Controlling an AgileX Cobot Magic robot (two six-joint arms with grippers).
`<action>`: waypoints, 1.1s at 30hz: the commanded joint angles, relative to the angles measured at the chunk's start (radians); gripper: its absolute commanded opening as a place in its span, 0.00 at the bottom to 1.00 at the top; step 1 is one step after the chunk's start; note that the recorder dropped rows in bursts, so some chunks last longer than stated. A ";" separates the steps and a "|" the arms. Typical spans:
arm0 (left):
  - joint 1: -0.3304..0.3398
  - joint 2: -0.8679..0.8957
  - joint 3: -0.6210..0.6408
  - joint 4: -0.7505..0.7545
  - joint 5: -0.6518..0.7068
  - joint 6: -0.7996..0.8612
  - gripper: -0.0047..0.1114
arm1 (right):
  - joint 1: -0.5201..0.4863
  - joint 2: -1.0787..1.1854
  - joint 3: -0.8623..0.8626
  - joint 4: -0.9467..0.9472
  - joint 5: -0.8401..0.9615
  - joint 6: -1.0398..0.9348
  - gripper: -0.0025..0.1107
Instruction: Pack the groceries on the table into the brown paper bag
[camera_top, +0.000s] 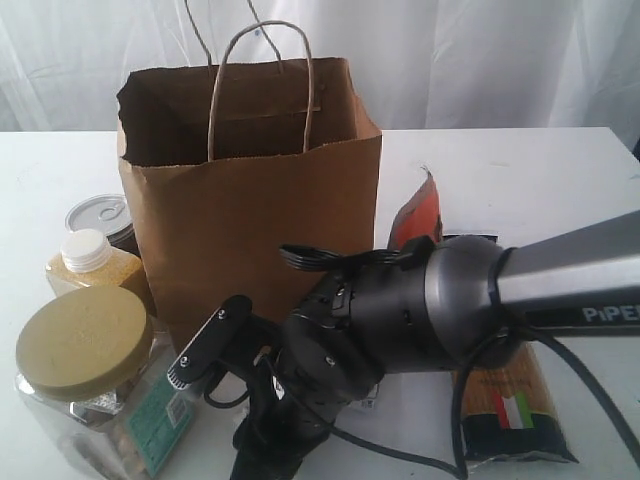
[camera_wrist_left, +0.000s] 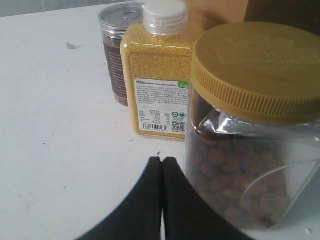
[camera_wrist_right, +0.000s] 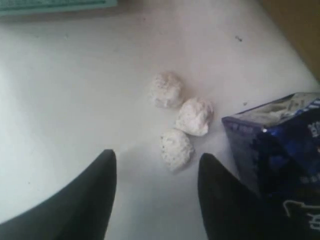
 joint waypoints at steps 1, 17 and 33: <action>0.004 -0.005 0.003 -0.006 -0.001 -0.008 0.04 | -0.007 0.022 0.004 -0.020 -0.005 0.013 0.44; 0.004 -0.005 0.003 -0.006 -0.001 -0.008 0.04 | -0.007 0.025 0.004 -0.026 -0.012 0.015 0.10; 0.004 -0.005 0.003 -0.006 -0.001 -0.008 0.04 | -0.005 -0.114 0.004 -0.014 0.083 0.020 0.08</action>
